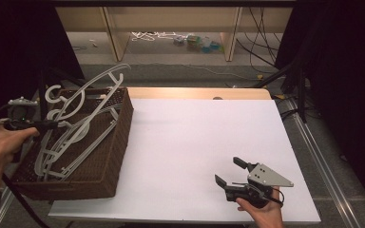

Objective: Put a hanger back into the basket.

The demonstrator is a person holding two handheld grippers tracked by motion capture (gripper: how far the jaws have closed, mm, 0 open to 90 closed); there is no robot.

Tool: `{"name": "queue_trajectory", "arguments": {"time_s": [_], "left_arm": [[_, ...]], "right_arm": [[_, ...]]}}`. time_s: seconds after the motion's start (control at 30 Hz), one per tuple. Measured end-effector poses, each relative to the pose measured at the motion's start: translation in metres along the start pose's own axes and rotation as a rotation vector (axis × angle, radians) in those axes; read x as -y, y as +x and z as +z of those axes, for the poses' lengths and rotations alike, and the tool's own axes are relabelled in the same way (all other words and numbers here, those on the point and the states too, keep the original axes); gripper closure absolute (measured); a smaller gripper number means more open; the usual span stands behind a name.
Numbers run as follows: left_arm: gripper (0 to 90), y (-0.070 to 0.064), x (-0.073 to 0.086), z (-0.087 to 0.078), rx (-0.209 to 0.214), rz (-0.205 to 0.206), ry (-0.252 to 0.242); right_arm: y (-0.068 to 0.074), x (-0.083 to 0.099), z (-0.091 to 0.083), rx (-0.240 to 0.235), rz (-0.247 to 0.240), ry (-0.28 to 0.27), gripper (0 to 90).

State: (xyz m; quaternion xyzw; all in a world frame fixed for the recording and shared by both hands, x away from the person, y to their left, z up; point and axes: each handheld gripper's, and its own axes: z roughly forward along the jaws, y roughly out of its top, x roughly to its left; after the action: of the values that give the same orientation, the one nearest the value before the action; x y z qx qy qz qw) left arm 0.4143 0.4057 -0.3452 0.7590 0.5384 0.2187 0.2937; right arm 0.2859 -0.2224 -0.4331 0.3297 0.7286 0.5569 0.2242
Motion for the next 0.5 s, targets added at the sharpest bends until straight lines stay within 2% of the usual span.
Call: {"name": "queue_trajectory", "arguments": {"time_s": [0.07, 0.17, 0.3, 0.33, 0.43, 0.5], "left_arm": [[81.6, 0.001, 0.002, 0.000, -0.006, -0.002, 0.007], [81.6, 0.002, 0.005, 0.000, -0.020, 0.004, 0.012], [81.6, 0.003, 0.008, 0.002, -0.032, -0.002, 0.009], [81.6, 0.003, 0.008, 0.003, -0.048, 0.004, 0.018], [81.6, 0.003, 0.011, 0.005, -0.061, 0.017, 0.034], [81.5, 0.004, 0.013, 0.007, -0.072, 0.015, 0.043]], "right_arm": [[0.000, -0.001, -0.002, 0.011, -0.007, 0.015, 16.1], [0.000, 0.000, 0.000, -0.001, -0.001, -0.002, 16.1], [0.000, -0.001, -0.001, 0.007, -0.006, 0.005, 16.1], [0.000, 0.000, 0.000, -0.004, 0.004, -0.006, 16.1], [0.000, -0.001, -0.001, 0.005, -0.002, 0.011, 16.1], [0.000, 0.000, 0.001, -0.004, 0.003, -0.006, 16.1]]}}
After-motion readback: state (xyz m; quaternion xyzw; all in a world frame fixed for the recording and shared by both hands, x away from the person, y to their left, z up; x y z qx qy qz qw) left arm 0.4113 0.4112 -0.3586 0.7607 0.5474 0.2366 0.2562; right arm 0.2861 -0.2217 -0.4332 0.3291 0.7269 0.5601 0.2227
